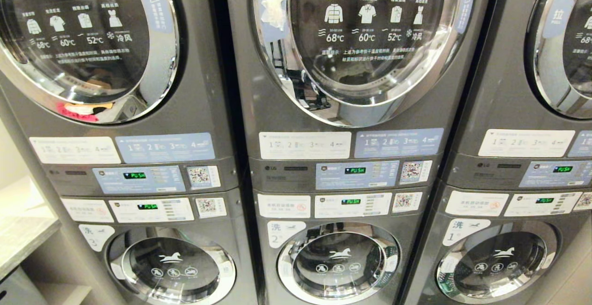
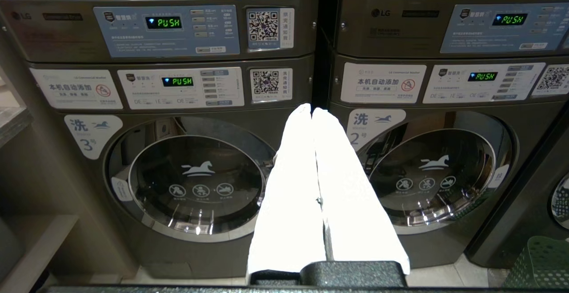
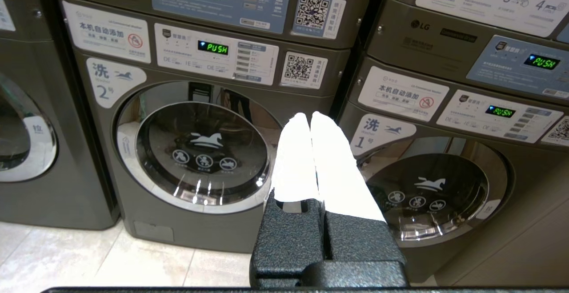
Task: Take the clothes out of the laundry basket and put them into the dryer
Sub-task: Close the dryer
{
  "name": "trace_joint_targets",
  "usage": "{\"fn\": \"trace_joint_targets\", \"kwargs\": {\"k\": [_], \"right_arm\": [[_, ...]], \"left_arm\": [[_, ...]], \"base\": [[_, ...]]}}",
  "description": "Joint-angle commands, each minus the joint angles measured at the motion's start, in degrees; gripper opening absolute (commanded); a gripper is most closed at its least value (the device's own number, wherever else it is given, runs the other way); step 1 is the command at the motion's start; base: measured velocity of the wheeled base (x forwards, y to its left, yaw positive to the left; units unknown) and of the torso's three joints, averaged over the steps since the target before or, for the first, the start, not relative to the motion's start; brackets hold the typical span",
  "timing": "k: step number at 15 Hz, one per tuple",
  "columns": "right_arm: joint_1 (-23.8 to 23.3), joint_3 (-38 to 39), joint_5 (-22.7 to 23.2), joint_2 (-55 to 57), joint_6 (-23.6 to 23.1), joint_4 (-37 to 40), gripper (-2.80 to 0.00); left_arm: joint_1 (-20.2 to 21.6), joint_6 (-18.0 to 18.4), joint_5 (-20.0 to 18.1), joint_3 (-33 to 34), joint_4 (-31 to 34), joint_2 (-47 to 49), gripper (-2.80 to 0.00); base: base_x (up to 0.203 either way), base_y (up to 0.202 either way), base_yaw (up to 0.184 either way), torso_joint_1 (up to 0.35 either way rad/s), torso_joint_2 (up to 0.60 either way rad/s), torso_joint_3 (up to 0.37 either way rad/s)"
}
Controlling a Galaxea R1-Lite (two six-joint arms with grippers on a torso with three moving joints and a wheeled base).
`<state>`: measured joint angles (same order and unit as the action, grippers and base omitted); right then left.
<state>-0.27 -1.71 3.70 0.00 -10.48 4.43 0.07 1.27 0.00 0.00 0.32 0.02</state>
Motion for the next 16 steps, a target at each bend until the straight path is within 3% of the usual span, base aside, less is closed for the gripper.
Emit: {"fn": "trace_joint_targets", "kwargs": {"k": [1, 16], "right_arm": [[0.0, 0.0, -0.1, 0.1, 0.3, 0.0, -2.8], [0.0, 0.0, -1.2, 0.1, 1.1, 0.0, -2.8]], "left_arm": [[0.0, 0.1, 0.0, 0.1, 0.0, 0.0, -2.8], [0.0, -0.5, 0.0, 0.1, -0.1, 0.0, -2.8]], "base": [[0.179, 0.0, -0.001, 0.003, 0.0, 0.003], [0.188, 0.0, 0.001, 0.005, 0.0, 0.0]]}}
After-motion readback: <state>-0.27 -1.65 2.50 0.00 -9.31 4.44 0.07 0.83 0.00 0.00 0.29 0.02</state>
